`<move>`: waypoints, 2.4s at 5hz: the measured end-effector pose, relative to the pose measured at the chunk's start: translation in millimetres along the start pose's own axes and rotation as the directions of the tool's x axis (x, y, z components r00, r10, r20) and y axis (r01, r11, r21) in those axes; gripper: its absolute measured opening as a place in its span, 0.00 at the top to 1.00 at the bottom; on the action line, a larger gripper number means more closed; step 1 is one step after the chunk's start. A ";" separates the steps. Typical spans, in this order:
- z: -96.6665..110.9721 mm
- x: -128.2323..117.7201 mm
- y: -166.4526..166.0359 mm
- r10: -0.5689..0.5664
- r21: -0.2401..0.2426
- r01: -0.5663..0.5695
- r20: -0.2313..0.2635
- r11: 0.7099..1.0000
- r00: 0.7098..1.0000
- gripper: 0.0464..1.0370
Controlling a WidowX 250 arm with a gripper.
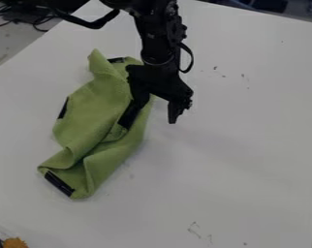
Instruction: Unfold the cloth from top left to the bottom right
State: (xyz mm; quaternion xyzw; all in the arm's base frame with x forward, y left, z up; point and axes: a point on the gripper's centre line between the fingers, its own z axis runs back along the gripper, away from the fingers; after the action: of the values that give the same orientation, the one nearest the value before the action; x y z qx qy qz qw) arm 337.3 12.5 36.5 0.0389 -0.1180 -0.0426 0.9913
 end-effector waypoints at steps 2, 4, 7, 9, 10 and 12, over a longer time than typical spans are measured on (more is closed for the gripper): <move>-11.2 0.0 18.6 0.026 -0.034 -0.025 0.025 0.999 0.999 0.04; -12.4 1.5 27.5 0.020 -0.040 -0.020 0.021 0.999 1.000 0.04; -18.3 0.4 45.6 0.050 -0.073 -0.050 0.000 0.996 0.999 0.04; -30.0 1.0 61.9 0.068 -0.103 -0.068 -0.006 0.992 0.998 0.34; -30.8 3.4 65.7 0.065 -0.109 -0.065 -0.007 0.992 0.998 0.50; -26.9 8.5 61.2 0.058 -0.102 -0.060 -0.020 0.993 0.998 0.02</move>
State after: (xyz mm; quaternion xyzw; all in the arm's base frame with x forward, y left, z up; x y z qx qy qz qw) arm 356.5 74.3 17.7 -0.0151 -0.1082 -0.0190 0.9938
